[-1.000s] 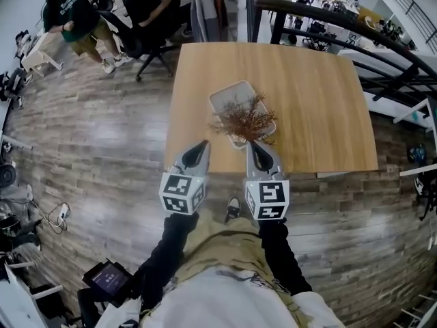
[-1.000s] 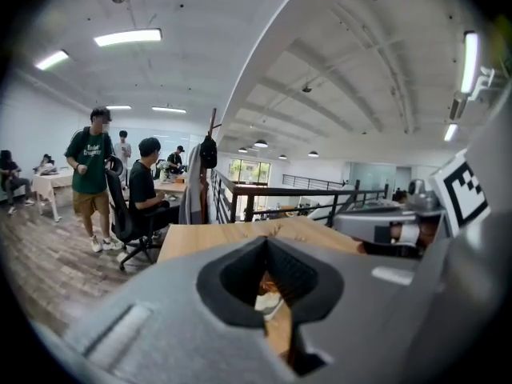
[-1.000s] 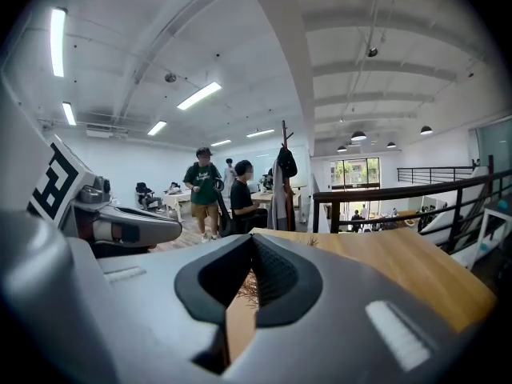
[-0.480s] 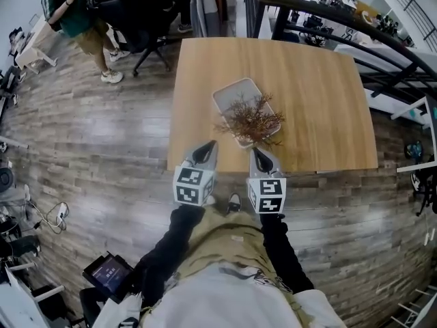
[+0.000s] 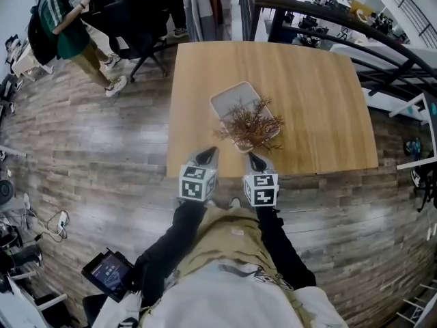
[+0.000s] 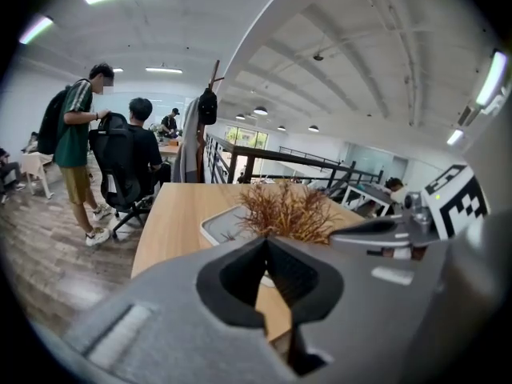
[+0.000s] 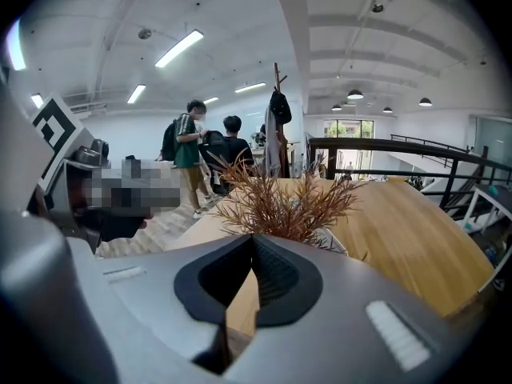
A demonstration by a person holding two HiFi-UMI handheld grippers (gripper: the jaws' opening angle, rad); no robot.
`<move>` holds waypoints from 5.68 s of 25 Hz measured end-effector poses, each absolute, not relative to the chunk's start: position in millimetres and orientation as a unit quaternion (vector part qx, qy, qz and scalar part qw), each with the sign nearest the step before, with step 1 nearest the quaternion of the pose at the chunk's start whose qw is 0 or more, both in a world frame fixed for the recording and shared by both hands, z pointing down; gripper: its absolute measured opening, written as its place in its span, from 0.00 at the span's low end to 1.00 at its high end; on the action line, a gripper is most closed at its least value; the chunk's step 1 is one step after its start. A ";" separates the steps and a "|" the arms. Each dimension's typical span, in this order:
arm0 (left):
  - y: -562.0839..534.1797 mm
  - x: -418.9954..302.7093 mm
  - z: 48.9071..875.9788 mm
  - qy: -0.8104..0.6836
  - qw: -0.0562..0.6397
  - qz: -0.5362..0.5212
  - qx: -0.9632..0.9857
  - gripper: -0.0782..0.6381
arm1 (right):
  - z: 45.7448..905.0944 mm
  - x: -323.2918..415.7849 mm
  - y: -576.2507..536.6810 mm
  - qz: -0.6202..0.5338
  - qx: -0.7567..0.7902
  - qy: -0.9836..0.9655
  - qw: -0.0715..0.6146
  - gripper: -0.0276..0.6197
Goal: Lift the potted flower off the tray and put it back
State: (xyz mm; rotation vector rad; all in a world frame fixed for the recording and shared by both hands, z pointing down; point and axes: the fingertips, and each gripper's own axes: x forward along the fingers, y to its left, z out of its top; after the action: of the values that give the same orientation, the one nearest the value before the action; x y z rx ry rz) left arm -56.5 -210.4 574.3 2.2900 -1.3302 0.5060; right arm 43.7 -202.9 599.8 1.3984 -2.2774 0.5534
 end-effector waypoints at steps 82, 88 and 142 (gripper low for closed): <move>-277.8 -89.9 495.7 -0.518 0.166 0.139 0.827 0.11 | 532.7 35.5 -307.3 0.205 0.511 -0.802 0.233 0.78; -286.5 -94.3 460.7 -0.523 0.169 0.122 0.826 0.11 | 475.4 38.9 -306.8 0.184 0.518 -0.807 0.216 0.78; -292.9 -82.5 412.0 -0.486 0.116 0.082 0.862 0.11 | 419.9 42.2 -289.6 0.158 0.543 -0.804 0.183 0.78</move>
State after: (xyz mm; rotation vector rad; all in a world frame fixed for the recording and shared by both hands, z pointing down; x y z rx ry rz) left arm -82.5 -292.9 412.0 2.5260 -1.4235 0.2415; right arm 42.2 -289.6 419.9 1.5317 -2.2681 0.4445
